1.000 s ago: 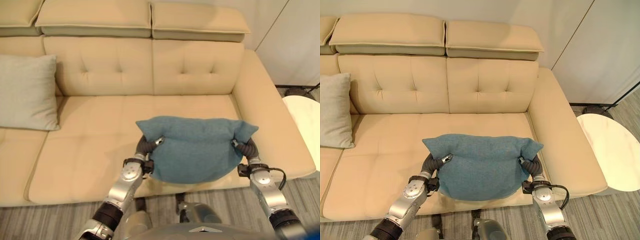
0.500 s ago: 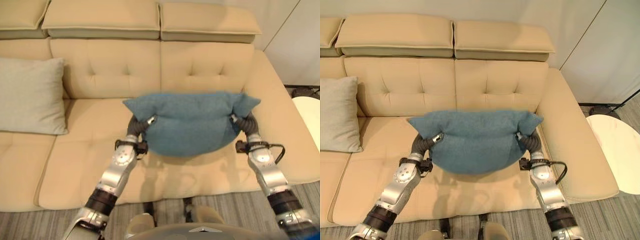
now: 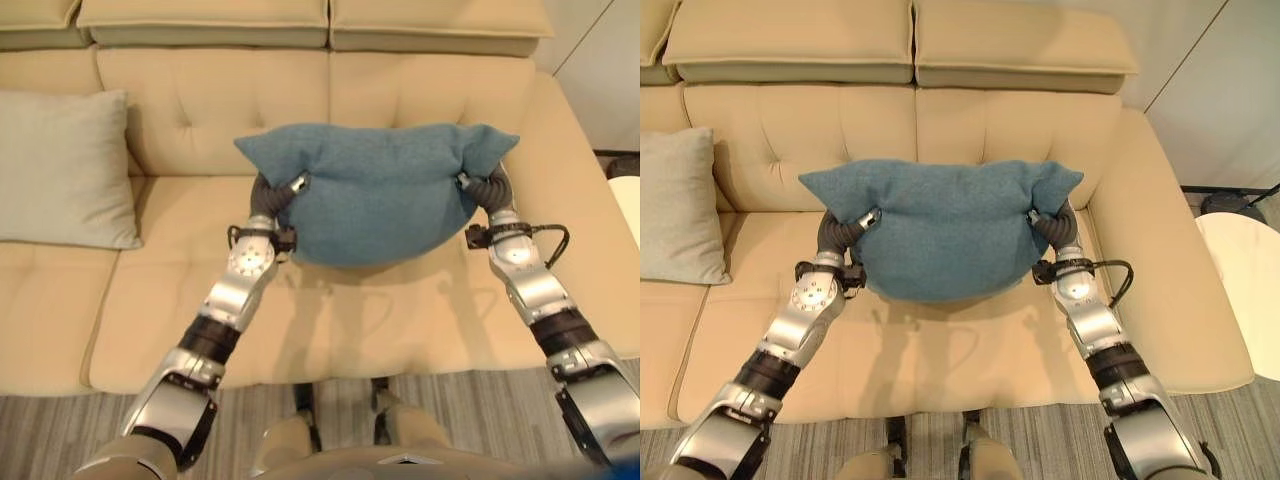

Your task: Pick up all the scattered cushions and arrange them neatly on the sofa.

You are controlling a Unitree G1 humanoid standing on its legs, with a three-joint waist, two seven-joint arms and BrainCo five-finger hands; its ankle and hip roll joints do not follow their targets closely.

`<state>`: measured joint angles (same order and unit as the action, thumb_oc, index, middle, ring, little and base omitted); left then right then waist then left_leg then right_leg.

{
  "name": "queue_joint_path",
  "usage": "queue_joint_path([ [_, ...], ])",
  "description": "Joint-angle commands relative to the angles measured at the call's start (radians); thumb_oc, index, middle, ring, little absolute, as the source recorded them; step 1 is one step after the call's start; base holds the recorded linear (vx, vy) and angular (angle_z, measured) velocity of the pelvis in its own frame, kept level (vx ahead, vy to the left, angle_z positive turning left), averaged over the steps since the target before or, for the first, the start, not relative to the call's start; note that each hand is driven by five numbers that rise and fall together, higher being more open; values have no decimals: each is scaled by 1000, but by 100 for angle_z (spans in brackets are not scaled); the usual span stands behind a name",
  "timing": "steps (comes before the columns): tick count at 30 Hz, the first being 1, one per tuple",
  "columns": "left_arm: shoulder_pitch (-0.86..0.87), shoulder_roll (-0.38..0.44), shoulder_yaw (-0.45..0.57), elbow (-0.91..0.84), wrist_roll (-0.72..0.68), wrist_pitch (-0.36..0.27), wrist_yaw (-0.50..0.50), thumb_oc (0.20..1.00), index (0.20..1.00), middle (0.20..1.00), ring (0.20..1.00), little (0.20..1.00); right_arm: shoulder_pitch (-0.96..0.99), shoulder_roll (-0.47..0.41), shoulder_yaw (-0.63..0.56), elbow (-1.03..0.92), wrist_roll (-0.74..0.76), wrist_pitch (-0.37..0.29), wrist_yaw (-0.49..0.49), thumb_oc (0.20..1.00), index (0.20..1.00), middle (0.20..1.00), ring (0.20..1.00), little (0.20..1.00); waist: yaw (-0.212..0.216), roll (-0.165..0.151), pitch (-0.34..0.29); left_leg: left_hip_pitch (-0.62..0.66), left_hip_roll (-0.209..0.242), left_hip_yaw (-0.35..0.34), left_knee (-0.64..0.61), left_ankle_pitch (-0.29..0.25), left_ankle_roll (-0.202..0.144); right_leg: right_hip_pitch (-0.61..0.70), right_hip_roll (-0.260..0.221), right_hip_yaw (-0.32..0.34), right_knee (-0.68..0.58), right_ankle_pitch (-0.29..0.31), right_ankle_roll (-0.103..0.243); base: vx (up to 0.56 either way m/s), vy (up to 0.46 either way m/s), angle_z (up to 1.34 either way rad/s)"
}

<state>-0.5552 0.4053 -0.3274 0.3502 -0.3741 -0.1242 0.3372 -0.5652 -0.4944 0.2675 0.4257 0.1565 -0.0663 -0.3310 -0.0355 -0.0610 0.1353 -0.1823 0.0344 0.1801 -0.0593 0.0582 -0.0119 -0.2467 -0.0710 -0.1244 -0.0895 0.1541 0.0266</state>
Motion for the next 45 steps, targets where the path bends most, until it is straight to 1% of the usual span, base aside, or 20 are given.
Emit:
queue_joint_path([
  [1,-247,28,-37,-20,27,-156,33,200,200,200,200,200,-211,-55,11,-24,30,-80,-40,200,200,200,200,200,17,-12,4,-28,-2,-2,11,-33,-42,16,-52,26,99,-120,130,-45,4,24],
  [2,-290,34,-47,7,15,-159,43,200,200,200,200,200,-260,-61,32,6,33,-76,-47,200,200,200,200,200,20,-7,13,-41,-2,-7,5,-22,-46,-1,-52,19,105,-120,129,-27,4,16],
  [3,-292,34,-46,9,15,-160,43,200,200,200,200,200,-264,-62,33,9,34,-77,-47,200,200,200,200,200,19,-6,13,-42,-2,-7,5,-21,-46,-3,-53,19,106,-120,129,-12,19,27],
  [4,-333,48,-55,33,16,-158,54,200,200,200,200,200,-305,-64,51,36,42,-76,-54,200,200,200,200,200,21,-1,25,-53,-2,-11,5,-18,-48,-16,-54,15,113,-119,129,2,16,17],
  [9,-384,68,-66,86,10,-155,60,200,200,200,200,200,-368,-49,86,69,50,-69,-56,200,200,200,200,200,25,-2,56,-83,-1,-16,23,-18,-50,-43,-60,11,126,-116,129,1,7,1],
  [12,-400,71,-67,119,8,-149,63,200,200,200,200,200,-399,-52,99,97,51,-65,-58,200,200,200,200,200,27,-6,71,-107,-2,-18,37,-19,-49,-61,-64,12,131,-112,129,0,0,0],
  [19,-386,60,-57,133,5,-144,71,200,200,200,200,200,-441,-54,110,121,47,-55,-70,200,200,200,200,200,36,-14,96,-140,-4,-20,58,-21,-52,-83,-66,9,133,-107,129,1,-4,3],
  [26,-379,73,-47,150,20,-138,75,200,200,200,200,200,-446,-40,109,119,41,-55,-72,200,200,200,200,200,39,-18,120,-168,-4,-22,64,-23,-54,-111,-67,9,135,-103,130,0,0,0],
  [27,-403,93,-55,185,33,-132,80,200,200,200,200,200,-469,-32,119,140,32,-55,-74,200,200,200,200,200,40,-21,127,-200,-4,-23,69,-17,-54,-140,-65,13,134,-92,131,0,0,0],
  [30,-444,106,-67,226,34,-130,83,200,200,200,200,200,-510,-35,138,181,28,-55,-80,200,200,200,200,200,40,-19,125,-217,-6,-24,63,-10,-56,-162,-64,14,132,-86,132,-10,-4,0],
  [32,-510,120,-92,284,37,-123,84,200,200,200,200,200,-566,-47,163,229,21,-50,-87,200,200,200,200,200,41,-17,129,-233,-5,-24,56,1,-60,-178,-65,11,130,-81,134,0,0,0],
  [33,-554,128,-103,312,38,-121,86,203,203,203,203,203,-601,-51,177,258,23,-48,-91,319,319,319,319,319,41,-14,132,-241,-7,-24,51,6,-61,-188,-66,10,130,-79,134,0,0,0],
  [34,-584,132,-112,330,36,-119,89,291,291,291,291,291,-625,-55,192,279,19,-44,-94,473,473,473,473,473,42,-10,133,-244,-7,-25,45,9,-63,-194,-65,9,128,-79,135,0,0,0],
  [35,-587,132,-112,332,35,-120,89,539,539,539,539,539,-628,-55,192,281,19,-45,-94,834,834,834,834,834,42,-10,134,-245,-7,-25,45,9,-63,-195,-65,9,129,-79,135,0,0,0],
  [36,-669,139,-141,389,34,-110,95,912,912,912,912,912,-695,-71,223,347,25,-32,-99,1000,1000,1000,1000,1000,43,-4,142,-260,-9,-25,36,20,-69,-210,-66,2,126,-74,139,-39,-9,1],
  [37,-698,142,-153,409,35,-109,95,1000,1000,1000,1000,1000,-720,-84,239,373,21,-27,-96,1000,1000,1000,1000,1000,44,-1,147,-268,-11,-26,35,26,-73,-215,-67,-1,125,-72,141,-50,-4,6],
  [38,-761,145,-176,442,51,-102,104,1000,1000,1000,1000,1000,-773,-91,274,421,23,-14,-97,1000,1000,1000,1000,1000,45,3,151,-279,-14,-25,31,26,-73,-232,-68,-2,125,-67,142,-24,-2,9],
  [39,-762,145,-176,443,51,-102,103,1000,1000,1000,1000,1000,-775,-91,275,422,24,-15,-97,1000,1000,1000,1000,1000,45,3,152,-279,-14,-25,31,26,-73,-232,-68,-1,125,-67,142,-23,8,10],
  [41,-829,153,-200,494,52,-95,107,1000,1000,1000,1000,1000,-830,-93,312,484,38,-4,-90,1000,1000,1000,1000,1000,46,5,158,-305,-17,-24,44,24,-71,-253,-70,-1,123,-57,146,-36,10,3],
  [45,-879,156,-224,536,51,-86,108,1000,1000,1000,1000,1000,-872,-92,350,542,39,11,-77,1000,1000,1000,1000,1000,45,6,161,-334,-19,-23,69,20,-68,-270,-73,4,118,-47,149,-9,3,0],
])
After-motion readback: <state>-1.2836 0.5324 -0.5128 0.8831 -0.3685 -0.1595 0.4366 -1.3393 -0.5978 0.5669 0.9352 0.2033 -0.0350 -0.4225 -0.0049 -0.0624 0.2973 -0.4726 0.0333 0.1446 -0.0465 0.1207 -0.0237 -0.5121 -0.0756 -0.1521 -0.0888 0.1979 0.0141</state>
